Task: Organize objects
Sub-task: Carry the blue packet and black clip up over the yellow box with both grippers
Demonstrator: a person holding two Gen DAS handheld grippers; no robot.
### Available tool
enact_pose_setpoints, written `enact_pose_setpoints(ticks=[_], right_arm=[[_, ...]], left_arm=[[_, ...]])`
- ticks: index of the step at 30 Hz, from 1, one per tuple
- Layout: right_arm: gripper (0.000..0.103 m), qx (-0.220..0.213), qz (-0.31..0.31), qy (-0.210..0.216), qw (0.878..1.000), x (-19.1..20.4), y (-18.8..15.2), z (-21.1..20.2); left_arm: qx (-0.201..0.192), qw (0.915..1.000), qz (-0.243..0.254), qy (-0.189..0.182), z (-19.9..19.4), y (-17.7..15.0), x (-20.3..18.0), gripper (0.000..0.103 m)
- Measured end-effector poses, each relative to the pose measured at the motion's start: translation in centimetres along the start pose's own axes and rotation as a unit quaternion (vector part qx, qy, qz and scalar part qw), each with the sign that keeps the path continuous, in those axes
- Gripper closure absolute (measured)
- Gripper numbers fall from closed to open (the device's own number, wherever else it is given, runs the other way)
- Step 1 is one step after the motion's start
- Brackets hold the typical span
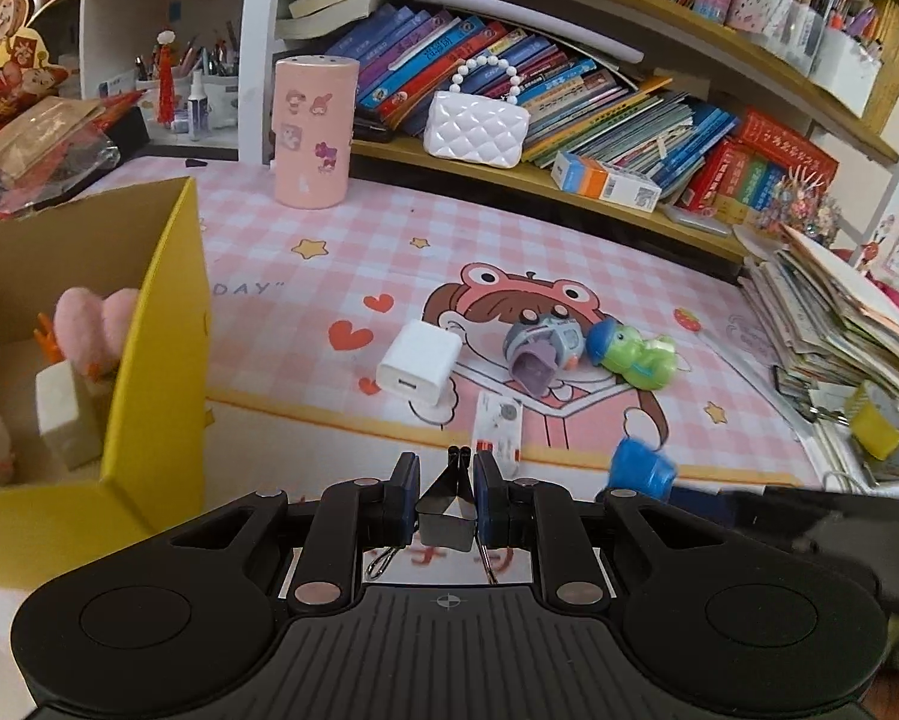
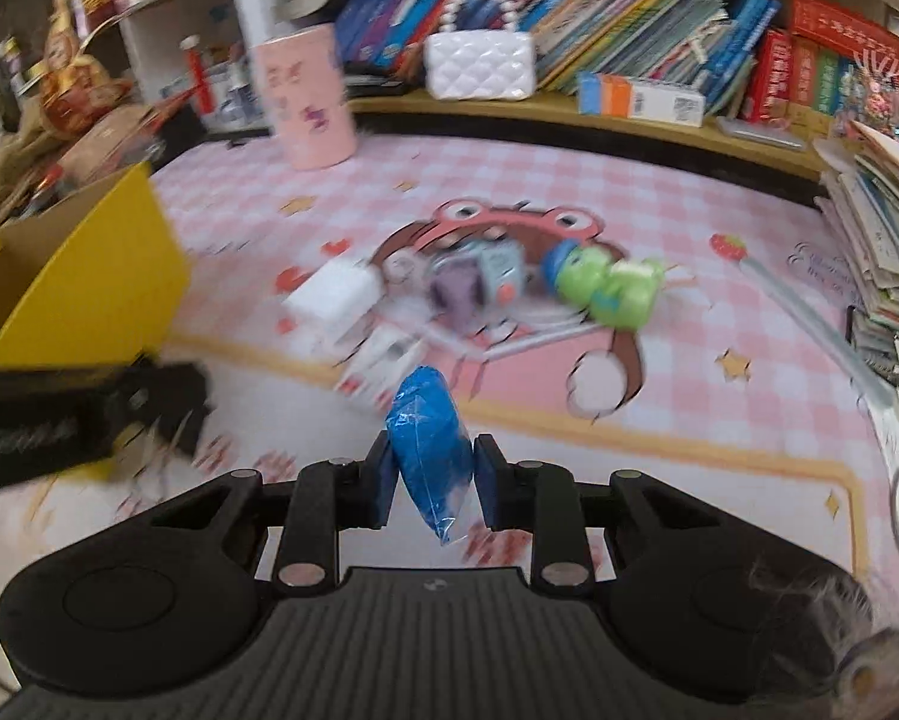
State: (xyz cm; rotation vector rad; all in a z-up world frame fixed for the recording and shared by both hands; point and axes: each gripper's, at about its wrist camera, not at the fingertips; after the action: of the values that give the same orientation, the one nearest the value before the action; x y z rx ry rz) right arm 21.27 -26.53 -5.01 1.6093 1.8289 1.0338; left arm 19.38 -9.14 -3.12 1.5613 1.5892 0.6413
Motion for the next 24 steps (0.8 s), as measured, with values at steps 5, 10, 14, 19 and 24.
enact_pose_setpoints(ticks=[5, 10, 14, 19, 24], right_arm=[[0.077, 0.015, 0.005, 0.003, 1.0, 2.3, -1.4, -2.0], [0.077, 0.013, -0.011, 0.007, 1.0, 4.6, -2.0, -3.6], [0.077, 0.011, -0.021, 0.012, 1.0, 6.9, -2.7, -4.8], [0.077, 0.014, -0.038, 0.024, 0.999, 10.3, -4.0, -6.6], [0.077, 0.01, -0.048, 0.03, 0.998, 13.6, -5.3, -8.3]], left_arm=[[-0.007, 0.9999, -0.009, -0.009, -2.1, -0.6, 1.0, 0.086], [-0.019, 0.9996, -0.015, -0.018, -4.5, -1.2, 2.3, 0.086], [-0.027, 0.9992, -0.02, -0.021, -6.6, -1.9, 3.7, 0.086], [-0.034, 0.9988, -0.031, -0.018, -9.6, -3.1, 6.0, 0.086], [-0.042, 0.9984, -0.036, -0.015, -12.4, -4.0, 8.1, 0.086]])
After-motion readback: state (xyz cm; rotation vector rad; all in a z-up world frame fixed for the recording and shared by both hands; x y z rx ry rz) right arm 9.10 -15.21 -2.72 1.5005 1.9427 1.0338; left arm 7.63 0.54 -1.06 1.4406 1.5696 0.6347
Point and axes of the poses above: each gripper's, at about its wrist camera, not at the fingertips, and z roughly the way its jaws point, x to its left, y to its top, and after that the axes turned 11 degrees about -x, right-handed
